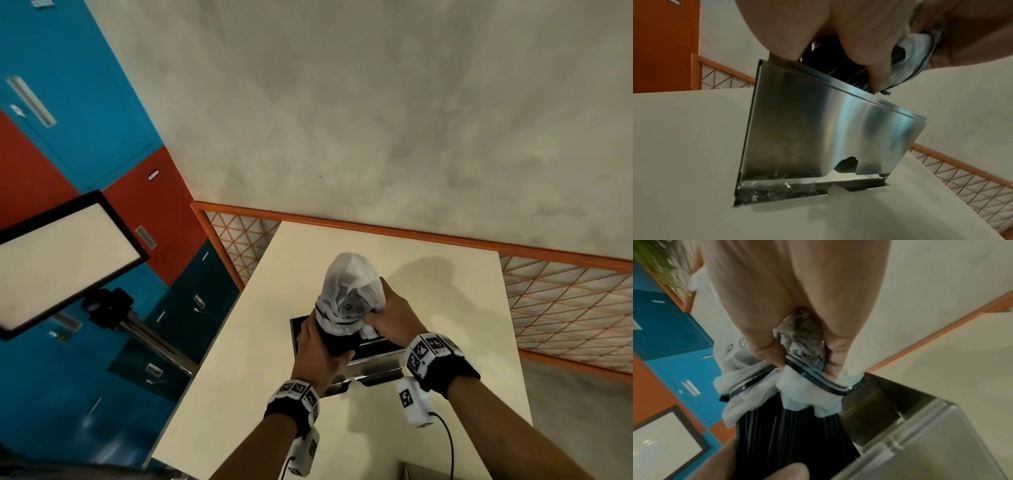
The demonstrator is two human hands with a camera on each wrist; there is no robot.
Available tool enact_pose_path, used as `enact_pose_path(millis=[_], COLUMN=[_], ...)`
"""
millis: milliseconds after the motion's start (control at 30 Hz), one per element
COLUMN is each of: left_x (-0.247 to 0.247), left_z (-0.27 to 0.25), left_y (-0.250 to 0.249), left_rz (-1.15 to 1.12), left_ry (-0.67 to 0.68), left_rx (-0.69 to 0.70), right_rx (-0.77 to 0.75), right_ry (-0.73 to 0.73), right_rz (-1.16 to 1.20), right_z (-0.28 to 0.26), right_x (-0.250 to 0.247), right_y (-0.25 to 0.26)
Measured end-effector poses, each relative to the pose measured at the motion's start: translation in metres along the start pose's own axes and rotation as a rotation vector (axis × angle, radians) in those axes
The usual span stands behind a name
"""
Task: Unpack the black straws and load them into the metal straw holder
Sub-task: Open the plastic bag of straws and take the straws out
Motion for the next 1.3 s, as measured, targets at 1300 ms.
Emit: enact_pose_path(millis=[1300], left_x=[0.007], left_z=[0.000], left_y=[-0.008], left_rz=[-0.008], left_ry=[0.102], left_rx=[0.178], right_rx=[-0.223], right_ry=[-0.010], right_rz=[-0.217], right_z=[-0.008], right_x=[0.032], right_y=[0.009])
Point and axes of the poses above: each hand's wrist, its own z-axis towards the middle knuckle, its own x-axis out of the palm, y = z × x, the point moved 8 cm from there along z, towards the middle knuckle, and after that the axes turned 9 degrees about z, right-handed, at the moved point
